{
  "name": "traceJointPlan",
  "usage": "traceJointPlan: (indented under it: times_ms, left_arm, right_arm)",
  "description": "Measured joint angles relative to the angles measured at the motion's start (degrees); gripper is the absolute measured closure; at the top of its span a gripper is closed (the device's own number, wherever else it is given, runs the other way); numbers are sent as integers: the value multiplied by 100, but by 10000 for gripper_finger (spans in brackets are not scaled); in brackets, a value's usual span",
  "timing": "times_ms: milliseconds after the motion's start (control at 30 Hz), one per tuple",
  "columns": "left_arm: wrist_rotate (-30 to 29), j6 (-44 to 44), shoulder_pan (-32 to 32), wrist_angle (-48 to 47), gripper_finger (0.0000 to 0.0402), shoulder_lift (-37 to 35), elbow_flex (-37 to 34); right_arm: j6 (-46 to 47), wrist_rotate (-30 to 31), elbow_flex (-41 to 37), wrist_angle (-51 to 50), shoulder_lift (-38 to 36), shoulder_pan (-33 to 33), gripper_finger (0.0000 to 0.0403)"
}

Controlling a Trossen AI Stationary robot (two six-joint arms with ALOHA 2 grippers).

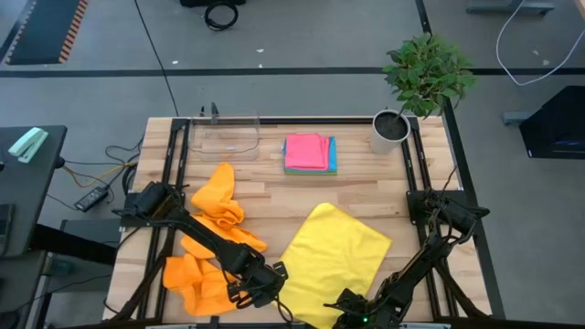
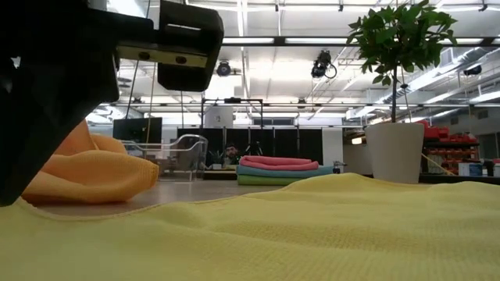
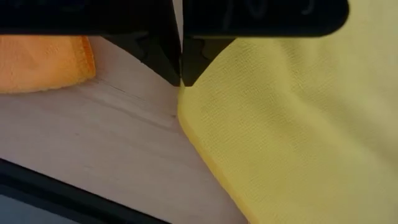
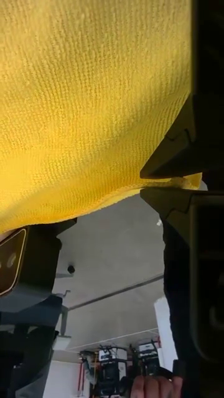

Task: Fold microfiber towels
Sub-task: Fold the yellow towel

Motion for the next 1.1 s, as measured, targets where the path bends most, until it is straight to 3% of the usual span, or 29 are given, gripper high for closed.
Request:
traceJointPlan:
  times_ms: [167,300,667,800,933,1100]
  left_arm:
    - [2,-443,22,-351,394,-9,182]
    - [6,-1008,96,-1129,396,-13,735]
    - [37,-2462,438,-3071,397,-22,3085]
    - [463,-3364,473,-2980,397,-26,3704]
    - [541,-3964,418,-2457,397,-32,3797]
    - [-141,-4378,517,-2363,397,245,3800]
  right_arm:
    - [-87,-10,0,6,-105,0,362]
    - [-364,-49,6,-266,-653,44,362]
    - [-27,128,7,-3362,-2703,472,363]
    - [96,170,7,-3864,-3140,631,363]
    - [135,179,7,-4284,-3344,723,363]
    - [652,177,4,-5679,-3298,582,363]
